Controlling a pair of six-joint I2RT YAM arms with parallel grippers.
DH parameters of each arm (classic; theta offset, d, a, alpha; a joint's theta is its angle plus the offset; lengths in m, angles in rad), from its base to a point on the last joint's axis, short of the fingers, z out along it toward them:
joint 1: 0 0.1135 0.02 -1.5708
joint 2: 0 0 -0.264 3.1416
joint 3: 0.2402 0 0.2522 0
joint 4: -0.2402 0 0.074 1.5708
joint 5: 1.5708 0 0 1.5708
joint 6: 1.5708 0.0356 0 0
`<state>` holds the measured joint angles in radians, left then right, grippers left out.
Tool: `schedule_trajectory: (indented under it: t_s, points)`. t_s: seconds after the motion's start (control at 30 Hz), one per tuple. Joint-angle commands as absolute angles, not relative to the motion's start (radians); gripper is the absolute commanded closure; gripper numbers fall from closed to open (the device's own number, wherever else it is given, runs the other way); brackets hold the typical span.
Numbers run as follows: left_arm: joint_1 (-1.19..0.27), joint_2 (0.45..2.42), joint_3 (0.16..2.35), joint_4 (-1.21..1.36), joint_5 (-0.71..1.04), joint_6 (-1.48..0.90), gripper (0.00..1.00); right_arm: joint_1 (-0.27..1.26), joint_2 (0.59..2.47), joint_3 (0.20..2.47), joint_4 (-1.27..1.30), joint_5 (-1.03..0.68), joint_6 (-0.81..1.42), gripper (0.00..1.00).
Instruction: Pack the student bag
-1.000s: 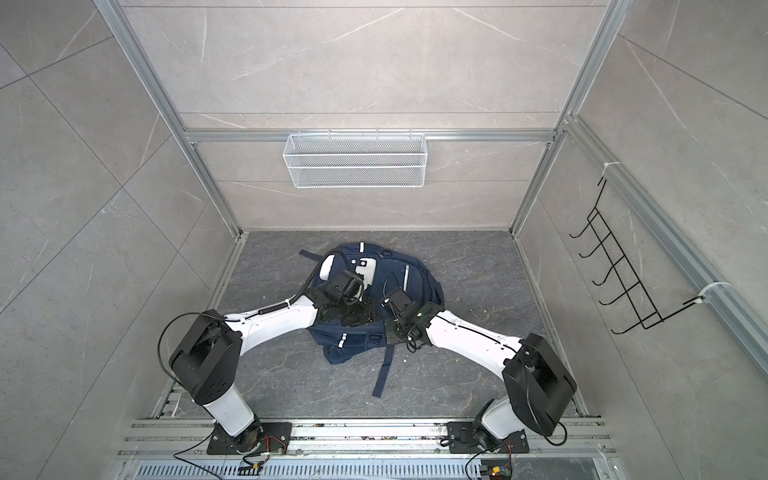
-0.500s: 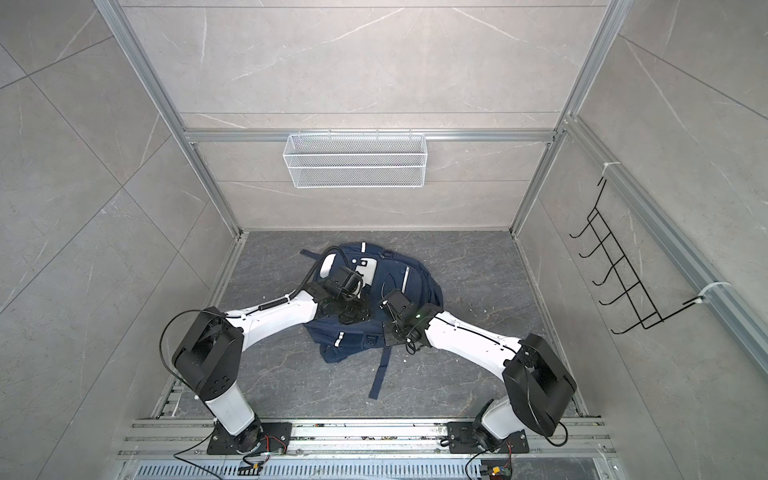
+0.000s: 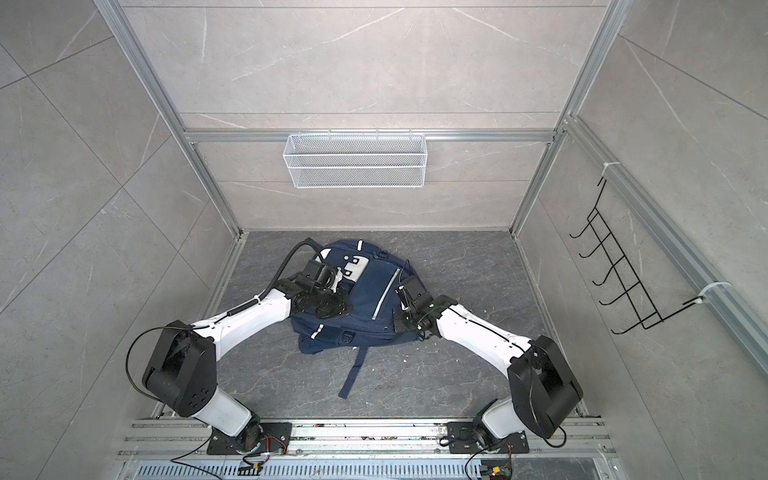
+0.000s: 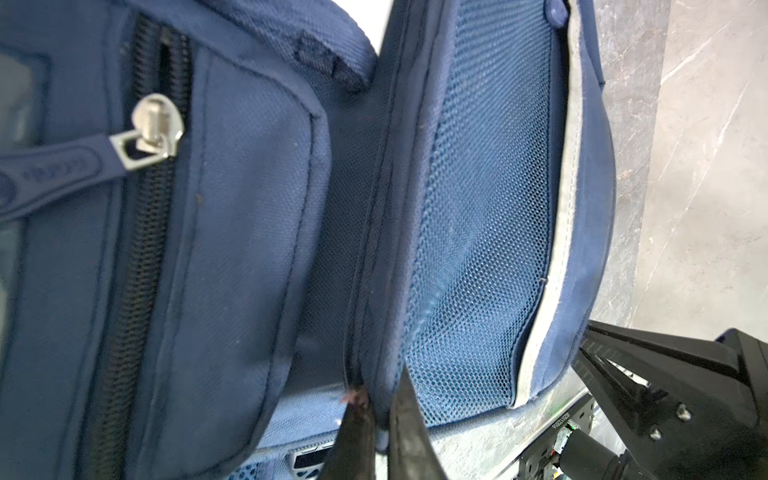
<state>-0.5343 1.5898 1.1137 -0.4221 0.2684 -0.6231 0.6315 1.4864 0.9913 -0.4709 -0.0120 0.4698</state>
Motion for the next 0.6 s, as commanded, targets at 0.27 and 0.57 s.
schedule_trajectory:
  t_s: [0.27,0.57]
  points:
    - [-0.429,1.729,1.334,-0.48,0.107,-0.583,1.0,0.749,1.463,0.977,-0.589,0.037,0.478,1.0]
    - [-0.41,1.844,1.553,-0.546,0.135,-0.562,0.67,0.933,1.614,1.075,-0.448,-0.045,0.57,1.0]
